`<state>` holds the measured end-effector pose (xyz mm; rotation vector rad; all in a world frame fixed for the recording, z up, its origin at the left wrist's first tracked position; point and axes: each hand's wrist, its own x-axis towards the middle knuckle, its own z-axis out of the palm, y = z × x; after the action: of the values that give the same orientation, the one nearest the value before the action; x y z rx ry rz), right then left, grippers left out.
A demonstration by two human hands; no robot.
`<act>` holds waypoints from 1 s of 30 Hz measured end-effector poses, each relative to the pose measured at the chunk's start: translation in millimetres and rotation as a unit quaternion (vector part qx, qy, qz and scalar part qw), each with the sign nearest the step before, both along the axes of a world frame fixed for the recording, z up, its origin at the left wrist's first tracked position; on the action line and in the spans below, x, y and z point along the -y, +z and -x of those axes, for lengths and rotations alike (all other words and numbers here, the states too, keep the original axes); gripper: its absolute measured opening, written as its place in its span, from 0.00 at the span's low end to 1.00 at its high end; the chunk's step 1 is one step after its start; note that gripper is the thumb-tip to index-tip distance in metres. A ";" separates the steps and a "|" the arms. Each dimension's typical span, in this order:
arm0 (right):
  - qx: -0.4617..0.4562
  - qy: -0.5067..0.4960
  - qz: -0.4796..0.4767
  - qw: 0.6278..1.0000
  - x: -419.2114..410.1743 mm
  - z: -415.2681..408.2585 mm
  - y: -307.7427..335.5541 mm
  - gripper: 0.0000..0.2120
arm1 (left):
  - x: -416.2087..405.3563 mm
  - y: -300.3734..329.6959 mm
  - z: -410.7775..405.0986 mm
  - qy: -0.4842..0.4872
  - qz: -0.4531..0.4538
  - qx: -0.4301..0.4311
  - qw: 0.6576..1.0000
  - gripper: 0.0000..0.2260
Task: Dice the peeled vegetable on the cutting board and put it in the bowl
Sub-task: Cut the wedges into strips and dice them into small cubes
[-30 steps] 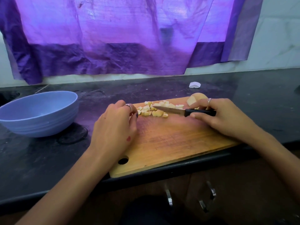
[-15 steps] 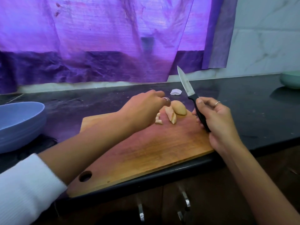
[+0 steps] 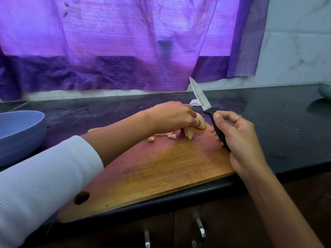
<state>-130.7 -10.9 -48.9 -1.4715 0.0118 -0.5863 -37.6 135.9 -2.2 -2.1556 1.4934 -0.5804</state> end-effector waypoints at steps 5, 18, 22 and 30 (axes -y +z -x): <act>0.003 0.000 0.001 1.000 -0.2 -0.1 -0.3 0.04 | -5.8 0.1 -14.2 -0.157 0.037 0.049 0.986 0.05; 0.000 -0.003 0.010 1.000 -0.1 0.2 -0.4 0.04 | -18.1 -9.3 -13.0 -0.127 0.100 0.080 0.984 0.07; -0.002 -0.009 0.014 1.000 -0.1 0.2 -0.7 0.04 | -18.6 -6.9 -6.5 -0.083 0.113 0.036 0.989 0.05; -0.004 -0.006 0.011 1.000 0.1 2.1 -0.1 0.03 | -65.7 0.2 49.0 -0.010 0.187 0.109 0.976 0.12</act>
<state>-132.7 -11.0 -49.0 -1.4959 0.0213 -0.5924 -86.6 201.6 -2.0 -2.2572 1.3725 -1.1452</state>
